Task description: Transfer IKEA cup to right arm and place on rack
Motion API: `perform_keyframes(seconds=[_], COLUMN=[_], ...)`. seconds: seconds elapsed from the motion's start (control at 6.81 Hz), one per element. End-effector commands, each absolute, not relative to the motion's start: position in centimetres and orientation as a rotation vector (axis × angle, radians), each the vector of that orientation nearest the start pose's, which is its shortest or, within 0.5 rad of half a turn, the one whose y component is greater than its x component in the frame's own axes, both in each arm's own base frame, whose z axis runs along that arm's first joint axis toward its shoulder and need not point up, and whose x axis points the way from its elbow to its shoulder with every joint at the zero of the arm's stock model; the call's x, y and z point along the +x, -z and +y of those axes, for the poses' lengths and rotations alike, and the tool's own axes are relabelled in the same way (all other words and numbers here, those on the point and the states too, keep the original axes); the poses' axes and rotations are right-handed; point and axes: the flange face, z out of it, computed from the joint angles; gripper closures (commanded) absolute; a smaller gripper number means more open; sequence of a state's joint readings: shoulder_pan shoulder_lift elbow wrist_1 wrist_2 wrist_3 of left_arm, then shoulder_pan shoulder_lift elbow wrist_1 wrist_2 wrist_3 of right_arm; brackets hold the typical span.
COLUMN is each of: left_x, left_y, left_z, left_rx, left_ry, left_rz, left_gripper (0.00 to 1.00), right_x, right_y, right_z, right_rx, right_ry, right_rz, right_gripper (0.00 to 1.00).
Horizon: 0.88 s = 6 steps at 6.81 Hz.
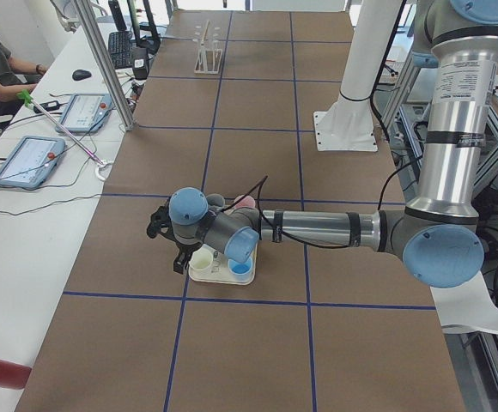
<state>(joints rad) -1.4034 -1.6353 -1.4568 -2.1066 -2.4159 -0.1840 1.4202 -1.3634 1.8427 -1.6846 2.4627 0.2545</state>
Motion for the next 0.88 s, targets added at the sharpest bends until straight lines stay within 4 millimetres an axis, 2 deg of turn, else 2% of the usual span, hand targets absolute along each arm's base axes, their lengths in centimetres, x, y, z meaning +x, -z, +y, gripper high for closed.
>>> perform_keyframes(seconds=[0.0,0.15,0.44,0.73], left_x=[6.7,8.2,8.2,8.1], left_y=[-64.5,-65.0,-66.6,-66.9], left_z=[-53.7,-53.7,-54.1,-54.3], left_rx=[0.299,0.268,0.267,0.269], left_ry=[-0.115,-0.111,-0.099,-0.101], left_rz=[0.902,0.905,0.870,0.859], left_gripper=[0.01,0.01,0.01,0.06], right_x=[-2.8,-2.8,-3.0,-3.1], right_y=[-41.3,-41.2,-40.9,-40.8], right_z=[-55.0,-55.0,-55.2,-55.2], right_rx=[0.164,0.166,0.169,0.168], right_ry=[0.061,0.061,0.069,0.066], right_rz=[-0.933,-0.933,-0.936,-0.938], right_gripper=[0.00,0.00,0.00,0.00])
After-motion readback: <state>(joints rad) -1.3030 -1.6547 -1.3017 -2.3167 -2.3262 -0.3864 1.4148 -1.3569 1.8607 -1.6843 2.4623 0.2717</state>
